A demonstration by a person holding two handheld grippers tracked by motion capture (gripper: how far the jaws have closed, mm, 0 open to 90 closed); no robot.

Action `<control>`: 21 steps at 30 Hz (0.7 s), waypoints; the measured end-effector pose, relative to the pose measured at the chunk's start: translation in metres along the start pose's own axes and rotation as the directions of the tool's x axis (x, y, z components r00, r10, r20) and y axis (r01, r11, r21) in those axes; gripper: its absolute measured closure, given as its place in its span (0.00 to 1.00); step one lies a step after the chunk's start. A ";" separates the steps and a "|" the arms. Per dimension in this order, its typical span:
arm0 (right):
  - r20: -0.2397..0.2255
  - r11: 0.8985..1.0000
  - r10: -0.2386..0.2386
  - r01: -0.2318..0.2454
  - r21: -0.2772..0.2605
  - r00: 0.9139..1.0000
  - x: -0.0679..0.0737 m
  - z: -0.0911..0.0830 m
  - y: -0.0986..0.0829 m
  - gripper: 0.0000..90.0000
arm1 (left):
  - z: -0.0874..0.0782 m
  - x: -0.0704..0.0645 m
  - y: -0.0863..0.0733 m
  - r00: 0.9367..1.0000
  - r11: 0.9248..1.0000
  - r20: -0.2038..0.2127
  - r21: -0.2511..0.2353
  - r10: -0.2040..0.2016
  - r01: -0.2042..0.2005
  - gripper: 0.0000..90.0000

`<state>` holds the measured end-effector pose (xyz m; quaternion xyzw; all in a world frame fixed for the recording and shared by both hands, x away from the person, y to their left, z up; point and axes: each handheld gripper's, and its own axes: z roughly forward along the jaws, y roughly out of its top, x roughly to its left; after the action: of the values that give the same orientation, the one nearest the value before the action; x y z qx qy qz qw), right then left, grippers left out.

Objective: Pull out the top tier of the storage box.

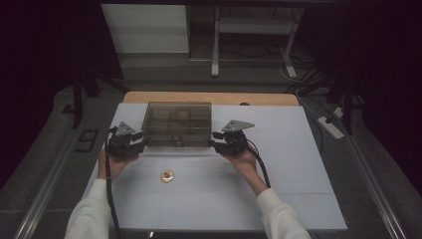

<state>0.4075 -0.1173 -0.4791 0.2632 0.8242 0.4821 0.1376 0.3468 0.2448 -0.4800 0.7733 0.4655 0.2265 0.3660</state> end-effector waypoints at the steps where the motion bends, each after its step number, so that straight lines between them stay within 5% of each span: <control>1: 0.006 1.000 0.002 -0.002 0.001 1.000 0.000 0.001 0.000 0.73 | 0.000 0.001 0.000 1.000 1.000 -0.002 0.000 -0.005 0.005 0.69; 9: 0.022 1.000 -0.004 0.003 0.026 1.000 0.001 0.003 -0.001 0.90 | -0.001 0.002 -0.002 1.000 1.000 -0.014 0.002 -0.009 0.009 0.80; 21: 0.039 0.999 -0.028 0.026 0.036 0.999 0.004 0.002 -0.001 0.92 | -0.003 0.001 -0.003 1.000 1.000 -0.023 0.013 0.020 -0.019 0.82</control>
<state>0.4054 -0.1139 -0.4807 0.2640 0.8333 0.4600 0.1557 0.3435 0.2478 -0.4798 0.7776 0.4636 0.2357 0.3534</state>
